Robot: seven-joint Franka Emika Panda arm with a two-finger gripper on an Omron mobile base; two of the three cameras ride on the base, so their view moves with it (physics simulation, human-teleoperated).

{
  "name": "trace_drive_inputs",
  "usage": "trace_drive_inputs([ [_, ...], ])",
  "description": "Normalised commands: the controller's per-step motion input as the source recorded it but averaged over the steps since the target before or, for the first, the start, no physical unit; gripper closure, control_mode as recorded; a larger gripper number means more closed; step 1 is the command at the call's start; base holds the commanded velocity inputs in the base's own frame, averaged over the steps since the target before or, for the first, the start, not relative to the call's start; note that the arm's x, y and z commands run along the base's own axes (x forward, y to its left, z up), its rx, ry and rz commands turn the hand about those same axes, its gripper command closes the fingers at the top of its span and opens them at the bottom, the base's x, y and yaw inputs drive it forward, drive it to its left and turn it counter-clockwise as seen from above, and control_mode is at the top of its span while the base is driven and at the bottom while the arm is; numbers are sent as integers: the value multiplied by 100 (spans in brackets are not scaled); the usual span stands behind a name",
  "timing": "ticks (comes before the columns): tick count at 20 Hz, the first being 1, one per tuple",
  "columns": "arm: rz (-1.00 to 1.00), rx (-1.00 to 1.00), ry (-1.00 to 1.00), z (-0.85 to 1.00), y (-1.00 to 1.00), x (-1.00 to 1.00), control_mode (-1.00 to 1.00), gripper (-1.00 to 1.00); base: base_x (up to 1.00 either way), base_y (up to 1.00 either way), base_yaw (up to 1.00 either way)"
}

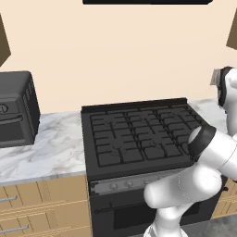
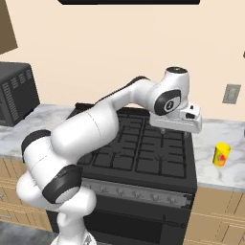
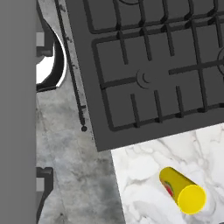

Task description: Pick the cup and bowl from the counter and place them on the counter next to the sink.

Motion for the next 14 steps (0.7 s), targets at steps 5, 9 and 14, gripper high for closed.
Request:
trace_drive_inputs([
  [5, 14, 0, -11, 0, -1, 1, -100, -100, 0, 0, 0],
  [9, 12, -3, -7, 0, -2, 0, -100, -100, 0, 0, 0],
  [14, 4, -10, -2, 0, 0, 0, -100, -100, 0, 0, 0],
])
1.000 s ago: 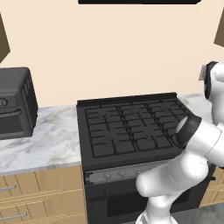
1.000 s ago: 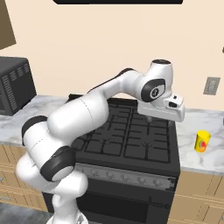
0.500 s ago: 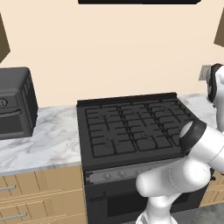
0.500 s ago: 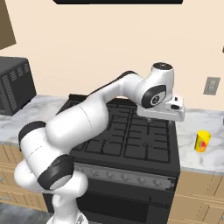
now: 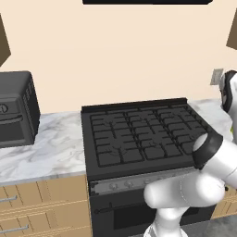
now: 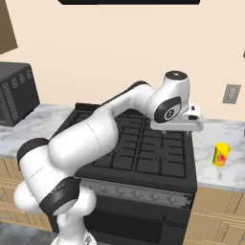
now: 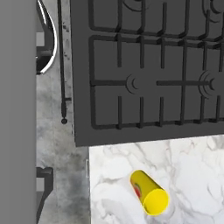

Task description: Pick the cup and bowl from the counter and place them on the counter next to the sink.

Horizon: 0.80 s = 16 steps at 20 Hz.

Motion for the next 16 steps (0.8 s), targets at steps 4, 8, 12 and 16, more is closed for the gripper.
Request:
trace_drive_inputs([
  [4, 0, -12, 0, 0, 0, 0, -100, -100, 0, 0, 0],
  [8, 0, -5, 0, 0, -12, 6, -100, -100, 0, 0, 0],
  [12, 0, 0, 0, 0, -29, 21, -100, -100, 0, 0, 0],
  [16, 0, 0, 0, 0, -29, 30, -100, -100, 0, 0, 0],
])
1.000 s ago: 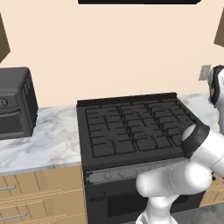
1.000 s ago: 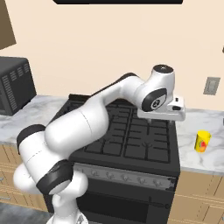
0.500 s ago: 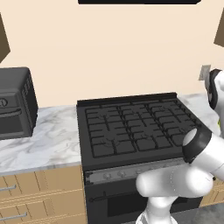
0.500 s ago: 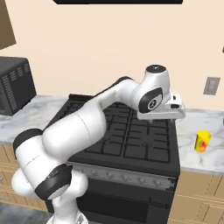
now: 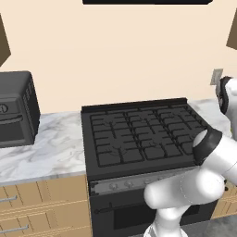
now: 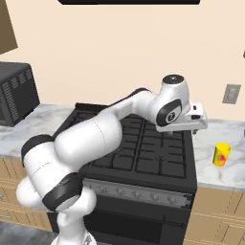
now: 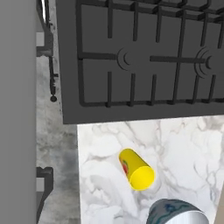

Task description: Pick the cup and bowl from the counter and place them on the counter next to the sink.

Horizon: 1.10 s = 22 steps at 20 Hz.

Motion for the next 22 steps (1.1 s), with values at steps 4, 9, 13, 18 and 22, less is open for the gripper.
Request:
trace_drive_inputs([
  [4, 0, 0, 1, 0, -25, 19, -100, -100, 0, 0, 0],
  [9, 0, 0, 0, 0, -24, 1, -100, -100, 0, 0, 0],
  [13, 0, 0, 0, 0, -17, -4, -100, -100, 0, 0, 0],
  [18, 0, 0, 0, -1, -10, 0, -100, -100, 0, 0, 0],
  [22, 0, 0, 0, -9, -6, 0, -100, -100, 0, 0, 0],
])
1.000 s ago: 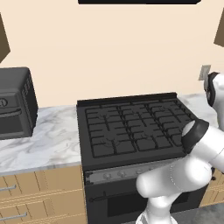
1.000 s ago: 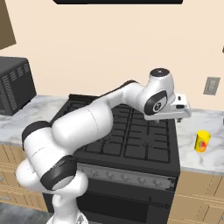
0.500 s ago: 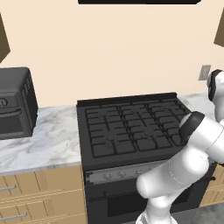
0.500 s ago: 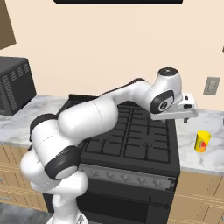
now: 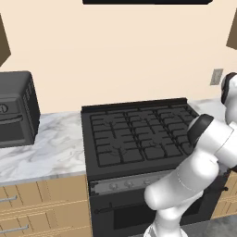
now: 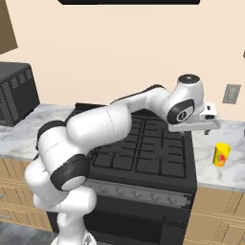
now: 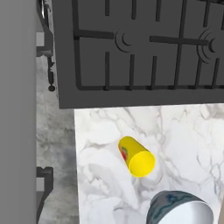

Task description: Pick the cup and bowl from the counter and place them on the counter next to the sink.

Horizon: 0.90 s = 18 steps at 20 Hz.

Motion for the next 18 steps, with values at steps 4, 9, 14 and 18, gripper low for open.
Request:
trace_drive_inputs([
  [4, 0, 0, 0, -21, -9, 3, -100, -100, 0, 0, 0],
  [9, 0, 0, 0, -22, -13, 5, -100, -100, 0, 0, 0],
  [14, 0, 0, 0, -8, -18, 15, -100, -100, 0, 0, 0],
  [18, 0, 0, 0, -1, -25, 26, -100, -100, 0, 0, 0],
])
